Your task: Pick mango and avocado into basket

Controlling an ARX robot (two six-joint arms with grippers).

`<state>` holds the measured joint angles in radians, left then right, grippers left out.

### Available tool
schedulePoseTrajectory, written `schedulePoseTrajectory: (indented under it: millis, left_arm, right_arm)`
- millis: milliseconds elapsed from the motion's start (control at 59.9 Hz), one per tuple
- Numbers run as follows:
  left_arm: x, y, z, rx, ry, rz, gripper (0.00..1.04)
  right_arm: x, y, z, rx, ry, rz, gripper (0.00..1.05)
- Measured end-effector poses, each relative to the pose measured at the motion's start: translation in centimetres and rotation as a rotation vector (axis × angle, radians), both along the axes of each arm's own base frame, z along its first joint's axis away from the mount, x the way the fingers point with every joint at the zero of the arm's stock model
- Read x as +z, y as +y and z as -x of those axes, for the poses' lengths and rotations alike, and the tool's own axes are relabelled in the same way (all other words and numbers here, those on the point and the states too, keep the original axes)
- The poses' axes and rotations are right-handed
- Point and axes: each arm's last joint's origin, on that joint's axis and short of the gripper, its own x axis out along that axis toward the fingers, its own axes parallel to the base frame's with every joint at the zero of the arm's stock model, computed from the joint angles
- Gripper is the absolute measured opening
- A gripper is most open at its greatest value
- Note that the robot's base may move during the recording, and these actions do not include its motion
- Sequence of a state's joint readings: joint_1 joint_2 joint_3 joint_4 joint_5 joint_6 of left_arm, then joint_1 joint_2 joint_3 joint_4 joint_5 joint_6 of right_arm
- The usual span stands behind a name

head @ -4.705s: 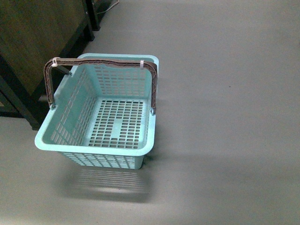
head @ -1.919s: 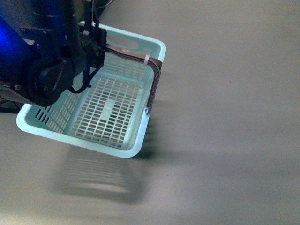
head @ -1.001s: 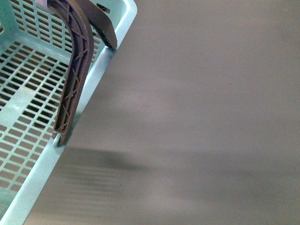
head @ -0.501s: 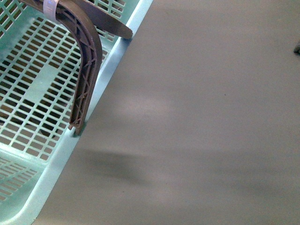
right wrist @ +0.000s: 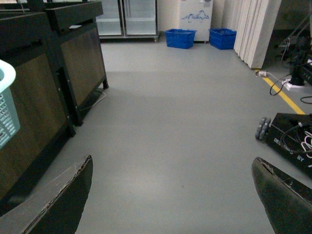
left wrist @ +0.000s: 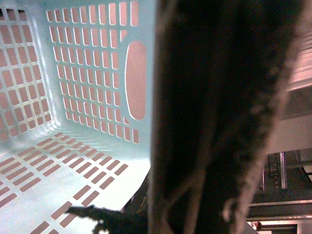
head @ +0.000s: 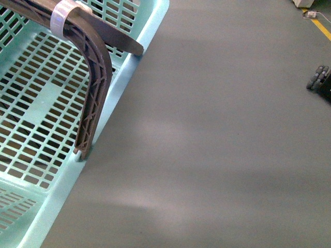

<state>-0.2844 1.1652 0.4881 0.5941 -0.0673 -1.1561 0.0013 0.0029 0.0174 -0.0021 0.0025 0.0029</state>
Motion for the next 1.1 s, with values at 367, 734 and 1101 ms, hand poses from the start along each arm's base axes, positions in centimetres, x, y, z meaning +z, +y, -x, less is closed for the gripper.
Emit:
schedulePoseTrajectory:
  millis: [367, 734, 1101]
  left_arm:
    - [0.00, 0.01, 0.00, 0.005, 0.000, 0.000, 0.06]
    - [0.00, 0.01, 0.00, 0.003, 0.000, 0.000, 0.06]
    - [0.00, 0.01, 0.00, 0.004, 0.000, 0.000, 0.06]
  right_arm:
    - [0.00, 0.00, 0.00, 0.001, 0.000, 0.000, 0.96]
    - [0.00, 0.00, 0.00, 0.000, 0.000, 0.000, 0.96]
    - [0.00, 0.00, 0.00, 0.000, 0.000, 0.000, 0.96]
